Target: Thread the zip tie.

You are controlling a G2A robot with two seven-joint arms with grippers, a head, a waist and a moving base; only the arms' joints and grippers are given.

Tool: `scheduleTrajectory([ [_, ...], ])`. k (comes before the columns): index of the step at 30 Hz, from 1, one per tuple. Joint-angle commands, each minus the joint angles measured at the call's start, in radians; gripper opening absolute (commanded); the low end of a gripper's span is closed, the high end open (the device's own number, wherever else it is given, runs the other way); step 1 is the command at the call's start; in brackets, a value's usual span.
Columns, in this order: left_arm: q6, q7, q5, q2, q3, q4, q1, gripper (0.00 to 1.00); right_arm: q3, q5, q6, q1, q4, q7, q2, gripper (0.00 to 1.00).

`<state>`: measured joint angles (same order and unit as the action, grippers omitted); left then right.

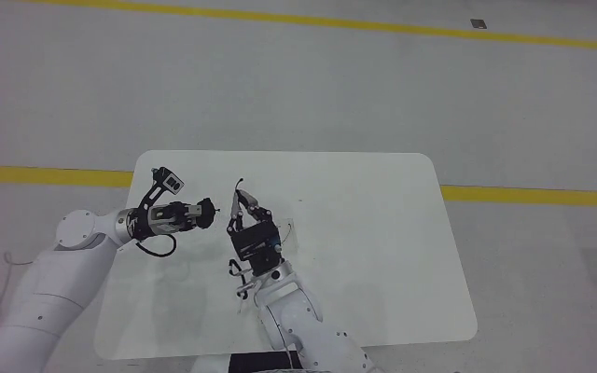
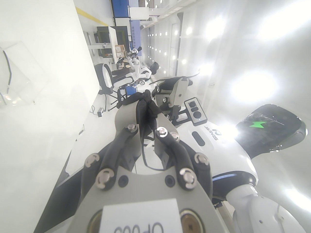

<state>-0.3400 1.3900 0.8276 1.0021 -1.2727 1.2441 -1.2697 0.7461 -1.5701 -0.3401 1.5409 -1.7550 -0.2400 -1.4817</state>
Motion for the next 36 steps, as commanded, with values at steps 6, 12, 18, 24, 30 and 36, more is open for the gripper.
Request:
scheduleTrajectory([
  [6,0.000,0.000,0.000,0.000,0.000,0.000,0.000,0.00,0.041,0.000,0.000,0.034,-0.024,-0.033,0.026,0.00],
  [12,0.000,0.000,0.000,0.000,0.000,0.000,0.000,0.00,0.059,0.000,0.000,0.045,-0.033,-0.039,0.039,0.00],
  [18,0.000,0.000,0.000,0.000,0.000,0.000,0.000,0.00,0.069,0.000,0.000,0.056,-0.048,-0.046,0.045,0.00],
  [24,0.000,-0.069,-0.058,0.006,0.042,0.042,-0.007,0.00,0.069,0.000,0.000,0.056,-0.048,-0.046,0.045,0.00],
  [30,0.000,-0.150,-0.123,0.023,0.084,0.073,-0.002,0.00,0.069,0.000,0.000,0.056,-0.048,-0.046,0.045,0.00],
  [36,0.000,-0.216,-0.165,0.049,0.106,0.078,0.010,0.00,0.069,0.000,0.000,0.056,-0.048,-0.046,0.045,0.00],
])
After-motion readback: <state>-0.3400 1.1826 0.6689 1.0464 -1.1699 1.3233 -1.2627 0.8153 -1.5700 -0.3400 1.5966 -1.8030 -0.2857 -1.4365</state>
